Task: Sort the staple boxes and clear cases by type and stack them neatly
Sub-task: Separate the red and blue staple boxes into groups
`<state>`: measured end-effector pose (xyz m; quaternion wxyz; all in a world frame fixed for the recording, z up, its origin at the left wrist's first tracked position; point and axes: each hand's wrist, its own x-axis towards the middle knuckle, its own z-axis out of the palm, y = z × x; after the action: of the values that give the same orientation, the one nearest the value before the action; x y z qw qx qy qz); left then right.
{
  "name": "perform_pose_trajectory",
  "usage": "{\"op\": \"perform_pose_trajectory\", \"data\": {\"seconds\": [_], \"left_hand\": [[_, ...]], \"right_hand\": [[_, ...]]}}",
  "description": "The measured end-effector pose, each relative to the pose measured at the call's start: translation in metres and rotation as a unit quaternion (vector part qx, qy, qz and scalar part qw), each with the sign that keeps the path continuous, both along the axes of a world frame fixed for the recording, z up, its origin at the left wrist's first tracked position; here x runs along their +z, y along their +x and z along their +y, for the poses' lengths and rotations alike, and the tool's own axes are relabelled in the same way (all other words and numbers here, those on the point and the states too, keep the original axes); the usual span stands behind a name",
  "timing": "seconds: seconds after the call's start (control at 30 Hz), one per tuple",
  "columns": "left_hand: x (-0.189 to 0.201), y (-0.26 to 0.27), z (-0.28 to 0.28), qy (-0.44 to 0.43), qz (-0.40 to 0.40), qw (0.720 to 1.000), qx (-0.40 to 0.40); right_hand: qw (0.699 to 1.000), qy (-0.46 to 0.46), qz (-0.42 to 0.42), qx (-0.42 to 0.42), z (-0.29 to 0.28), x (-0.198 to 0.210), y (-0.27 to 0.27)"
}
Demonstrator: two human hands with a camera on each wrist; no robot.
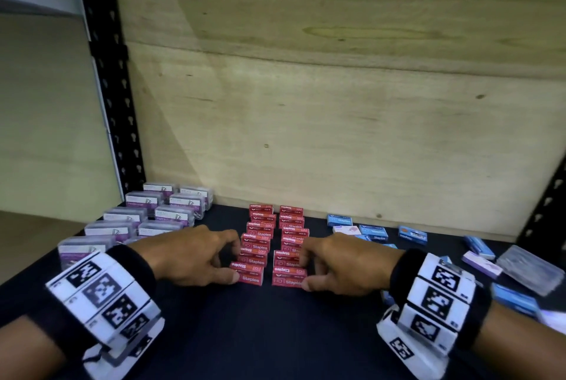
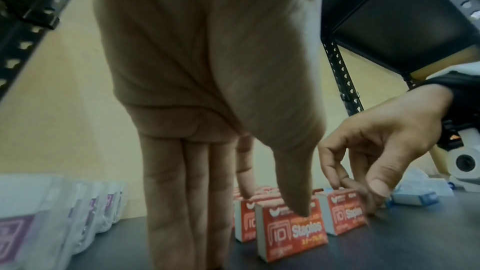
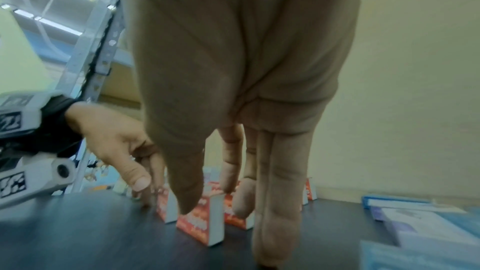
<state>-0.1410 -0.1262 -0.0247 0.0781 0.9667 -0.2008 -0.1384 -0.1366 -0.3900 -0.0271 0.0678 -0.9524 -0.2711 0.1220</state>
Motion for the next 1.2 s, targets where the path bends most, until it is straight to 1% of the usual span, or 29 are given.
{"op": "perform_pose_trajectory", "data": {"seconds": [0.07,0.13,0.2,0.27,0.37,0.43,0.6,0.7,0.8,1.0,1.13,1.2], "left_hand": [[0.009,-0.004,-0.003,0.023,-0.023,0.999,0.013],[0.024,-0.006,-0.013,0.049,-0.080,0.996,0.010],[0.039,-0.006,-0.031,0.058,-0.125,0.990,-0.011],[0.050,0.000,-0.053,0.052,-0.138,0.988,-0.038],[0.058,0.014,-0.086,0.069,-0.133,0.986,-0.073],[0.059,0.028,-0.104,0.086,-0.131,0.984,-0.086],[0.055,0.069,-0.140,0.141,-0.126,0.977,-0.096],[0.048,0.094,-0.157,0.160,-0.101,0.976,-0.104],[0.043,0.114,-0.170,0.163,-0.070,0.979,-0.105],[0.030,0.134,-0.186,0.147,-0.029,0.981,-0.124],[0.021,0.137,-0.197,0.144,-0.038,0.980,-0.131],[0.017,0.138,-0.202,0.152,-0.040,0.979,-0.130]], "right_hand": [[1.000,0.006,0.012,-0.010,-0.013,0.008,0.001],[1.000,-0.005,0.002,-0.028,-0.030,0.017,0.009],[0.998,-0.032,-0.023,-0.049,-0.049,0.026,0.020],[0.995,-0.066,-0.031,-0.070,-0.067,0.032,0.033],[0.991,-0.104,-0.024,-0.076,-0.087,0.035,0.053],[0.991,-0.111,-0.012,-0.070,-0.093,0.034,0.064],[0.989,-0.142,0.020,-0.021,-0.087,0.030,0.083],[0.986,-0.165,0.036,-0.003,-0.079,0.023,0.091],[0.984,-0.174,0.030,0.002,-0.077,0.018,0.096],[0.986,-0.153,0.059,0.022,-0.085,0.014,0.103],[0.993,-0.095,0.070,0.001,-0.100,0.020,0.102],[0.994,-0.087,0.063,-0.012,-0.111,0.025,0.102]]}}
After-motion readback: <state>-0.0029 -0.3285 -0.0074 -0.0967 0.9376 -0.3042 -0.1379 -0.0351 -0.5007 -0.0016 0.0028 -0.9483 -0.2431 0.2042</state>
